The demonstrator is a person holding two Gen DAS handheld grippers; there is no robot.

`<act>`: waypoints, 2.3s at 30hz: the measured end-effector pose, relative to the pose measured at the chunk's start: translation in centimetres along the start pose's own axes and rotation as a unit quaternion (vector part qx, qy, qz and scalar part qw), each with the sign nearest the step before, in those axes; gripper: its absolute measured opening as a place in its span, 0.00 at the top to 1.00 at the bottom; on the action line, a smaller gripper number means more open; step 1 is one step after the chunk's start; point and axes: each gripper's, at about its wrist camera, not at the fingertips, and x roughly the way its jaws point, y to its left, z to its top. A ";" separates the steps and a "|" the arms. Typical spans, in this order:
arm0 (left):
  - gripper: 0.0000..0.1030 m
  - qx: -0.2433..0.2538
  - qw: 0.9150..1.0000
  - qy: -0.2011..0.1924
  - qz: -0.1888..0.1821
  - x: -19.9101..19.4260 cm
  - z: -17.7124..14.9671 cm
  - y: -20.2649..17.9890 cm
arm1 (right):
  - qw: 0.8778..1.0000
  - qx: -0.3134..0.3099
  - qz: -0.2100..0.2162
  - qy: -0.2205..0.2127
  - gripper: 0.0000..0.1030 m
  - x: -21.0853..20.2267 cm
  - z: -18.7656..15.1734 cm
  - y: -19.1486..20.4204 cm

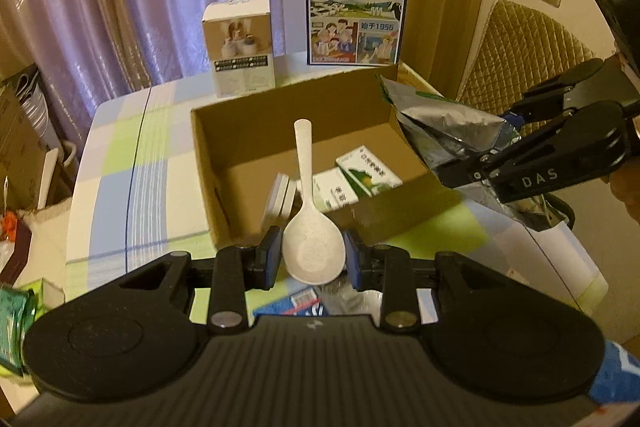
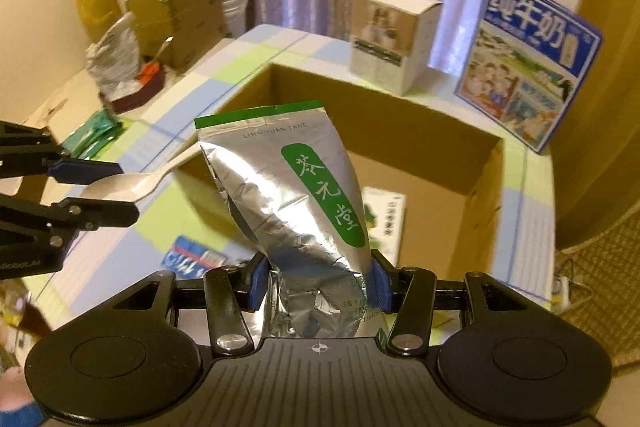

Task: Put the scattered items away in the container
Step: 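Lift the spoon with the left gripper while the right lifts the foil bag over the box, then open the left gripper to drop the spoon while the right drops the foil bag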

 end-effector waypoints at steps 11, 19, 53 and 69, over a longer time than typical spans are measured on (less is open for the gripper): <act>0.73 0.003 1.000 0.005 -0.004 4.3 3.6 1.4 | 0.999 0.027 -0.031 -0.001 0.53 2.0 3.5 -4.8; 0.73 -0.005 1.000 0.015 -0.007 7.2 4.9 2.3 | 0.998 0.039 -0.041 0.002 0.53 4.2 5.1 -6.8; 0.73 -0.031 0.999 0.043 -0.013 13.3 4.8 2.2 | 0.996 0.075 -0.049 0.009 0.53 8.3 6.1 -10.1; 0.63 -0.039 0.998 0.039 -0.004 13.7 5.0 2.1 | 0.995 0.090 -0.045 0.009 0.53 9.0 5.5 -10.1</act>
